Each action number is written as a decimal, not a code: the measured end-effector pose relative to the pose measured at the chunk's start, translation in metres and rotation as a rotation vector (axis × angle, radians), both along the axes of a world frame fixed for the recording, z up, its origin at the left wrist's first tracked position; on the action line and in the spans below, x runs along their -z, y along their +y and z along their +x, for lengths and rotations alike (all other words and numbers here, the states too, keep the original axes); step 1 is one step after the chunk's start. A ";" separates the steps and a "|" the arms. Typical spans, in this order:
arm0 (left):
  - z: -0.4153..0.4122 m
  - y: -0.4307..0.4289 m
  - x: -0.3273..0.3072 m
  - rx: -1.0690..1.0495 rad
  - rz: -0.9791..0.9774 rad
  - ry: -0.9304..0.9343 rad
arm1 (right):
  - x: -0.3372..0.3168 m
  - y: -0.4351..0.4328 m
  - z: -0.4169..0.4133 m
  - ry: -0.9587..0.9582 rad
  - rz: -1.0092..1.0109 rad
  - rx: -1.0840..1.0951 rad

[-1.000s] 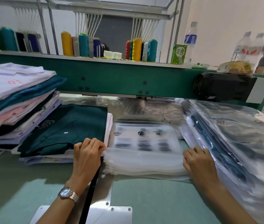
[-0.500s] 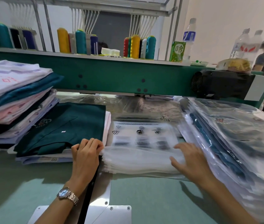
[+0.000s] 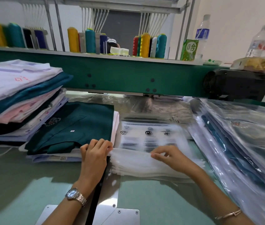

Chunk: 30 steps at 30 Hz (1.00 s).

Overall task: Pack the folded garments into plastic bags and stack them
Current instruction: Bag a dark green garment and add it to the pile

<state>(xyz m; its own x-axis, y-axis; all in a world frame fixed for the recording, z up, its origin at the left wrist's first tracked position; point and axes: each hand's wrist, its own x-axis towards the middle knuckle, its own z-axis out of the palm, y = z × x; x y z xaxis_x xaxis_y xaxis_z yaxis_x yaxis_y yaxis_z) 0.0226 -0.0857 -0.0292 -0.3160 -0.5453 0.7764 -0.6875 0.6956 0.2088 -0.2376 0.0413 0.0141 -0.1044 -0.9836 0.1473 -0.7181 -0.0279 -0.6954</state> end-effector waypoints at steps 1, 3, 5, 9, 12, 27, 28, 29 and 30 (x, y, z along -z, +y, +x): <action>0.000 0.001 -0.001 0.001 0.000 -0.002 | 0.000 0.000 -0.002 -0.030 0.030 -0.006; 0.001 0.002 -0.001 0.003 0.002 -0.005 | 0.001 0.001 -0.005 -0.079 0.076 -0.022; 0.002 0.002 -0.001 0.005 0.006 -0.012 | 0.001 0.002 -0.009 -0.129 0.116 -0.036; 0.001 0.002 -0.002 0.030 0.017 -0.028 | 0.003 0.007 -0.018 -0.184 0.215 -0.081; 0.003 0.001 -0.002 0.041 0.017 -0.036 | 0.004 0.008 -0.023 -0.232 0.246 -0.095; 0.004 0.002 -0.002 0.041 0.000 -0.056 | 0.012 -0.004 -0.039 -0.424 0.329 -0.047; 0.004 0.002 -0.002 0.042 0.003 -0.054 | 0.012 -0.003 -0.038 -0.424 0.324 -0.035; 0.004 0.003 -0.003 0.042 0.006 -0.054 | 0.012 -0.003 -0.038 -0.417 0.303 -0.024; 0.004 0.003 -0.003 0.042 0.009 -0.052 | 0.012 -0.002 -0.036 -0.400 0.263 -0.026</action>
